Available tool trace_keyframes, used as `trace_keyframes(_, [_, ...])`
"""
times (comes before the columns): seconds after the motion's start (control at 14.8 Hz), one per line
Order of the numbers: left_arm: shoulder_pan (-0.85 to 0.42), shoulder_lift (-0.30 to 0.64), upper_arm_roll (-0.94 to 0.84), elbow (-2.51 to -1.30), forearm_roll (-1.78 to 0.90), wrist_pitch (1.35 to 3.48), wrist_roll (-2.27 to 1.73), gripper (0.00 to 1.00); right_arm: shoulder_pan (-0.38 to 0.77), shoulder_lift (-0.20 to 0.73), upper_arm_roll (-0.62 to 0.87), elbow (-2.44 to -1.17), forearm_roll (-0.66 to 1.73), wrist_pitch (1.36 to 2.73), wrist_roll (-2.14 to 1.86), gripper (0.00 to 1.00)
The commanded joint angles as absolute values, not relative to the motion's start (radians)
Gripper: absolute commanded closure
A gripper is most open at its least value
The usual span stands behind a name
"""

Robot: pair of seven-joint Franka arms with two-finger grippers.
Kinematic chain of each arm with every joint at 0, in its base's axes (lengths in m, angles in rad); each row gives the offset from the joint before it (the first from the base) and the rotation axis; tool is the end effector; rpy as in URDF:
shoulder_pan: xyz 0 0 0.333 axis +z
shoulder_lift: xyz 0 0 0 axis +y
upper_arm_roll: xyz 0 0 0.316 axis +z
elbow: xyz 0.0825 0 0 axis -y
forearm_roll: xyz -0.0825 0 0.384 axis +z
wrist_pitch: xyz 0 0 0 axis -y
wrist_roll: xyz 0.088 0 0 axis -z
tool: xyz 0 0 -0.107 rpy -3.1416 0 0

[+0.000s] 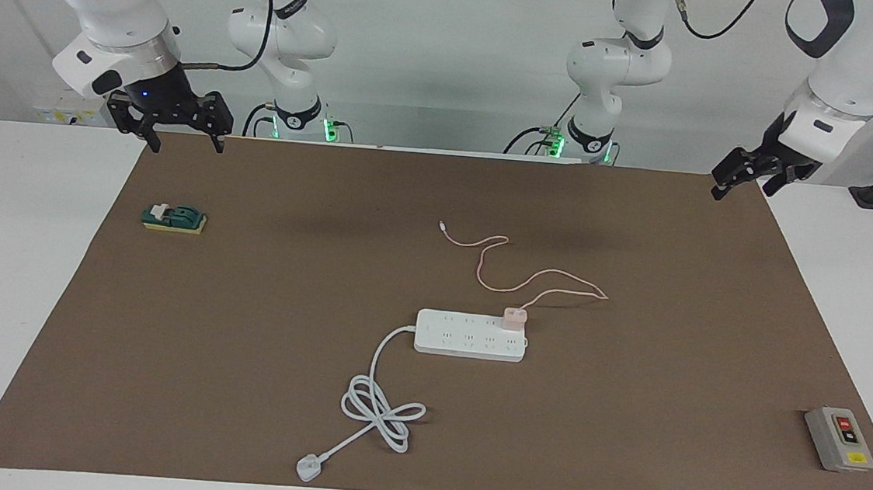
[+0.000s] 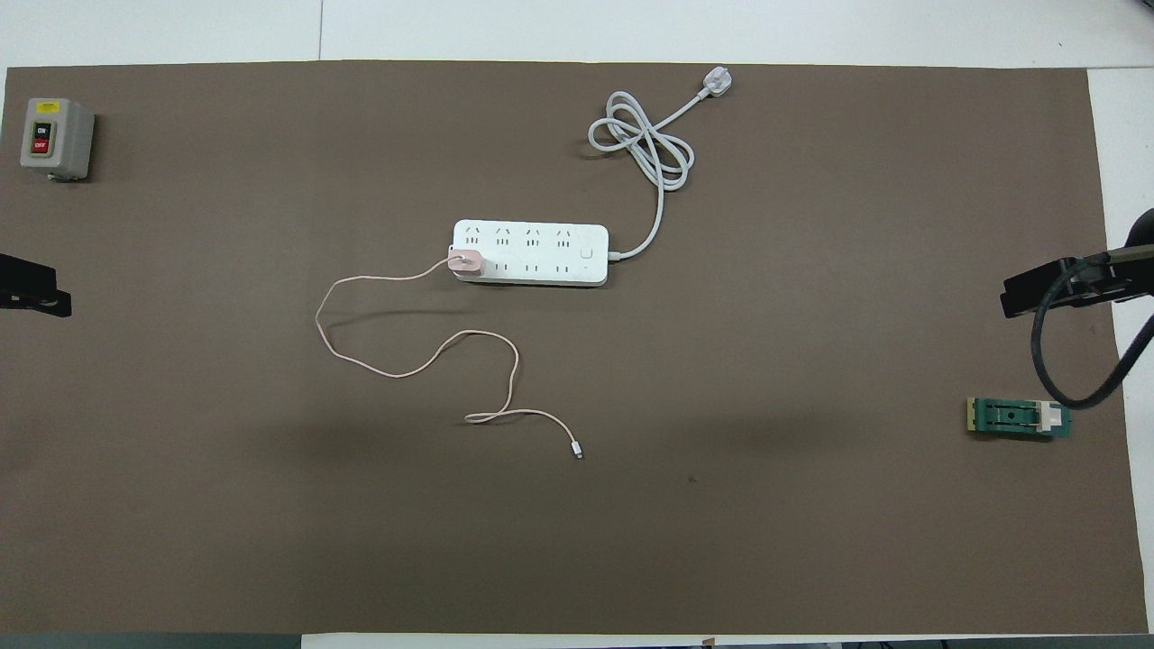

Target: Plug charger into power strip

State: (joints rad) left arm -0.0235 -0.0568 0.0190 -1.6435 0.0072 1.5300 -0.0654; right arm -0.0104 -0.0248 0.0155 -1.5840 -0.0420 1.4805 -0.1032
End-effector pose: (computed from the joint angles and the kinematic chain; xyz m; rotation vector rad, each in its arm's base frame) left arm 0.5315 -0.0013 0.6177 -3.1308 -0.0954 0.0884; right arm 0.5370 -0.0020 0.6244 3.0963 0.1645 -0.1252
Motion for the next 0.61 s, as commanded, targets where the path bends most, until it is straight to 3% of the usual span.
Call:
trace_keyframes(0.0, [-0.086,-0.074,0.063,-1.652,0.000,1.520,-0.069,0.00,-0.025,-0.025,0.026,-1.580,-0.046,1.468,-0.118,0.00])
trace_keyframes(0.54, [-0.123,-0.075,0.060,-1.663,-0.038,1.557,-0.048,0.00,-0.026,-0.025,0.026,-1.580,-0.046,1.468,-0.118,0.00])
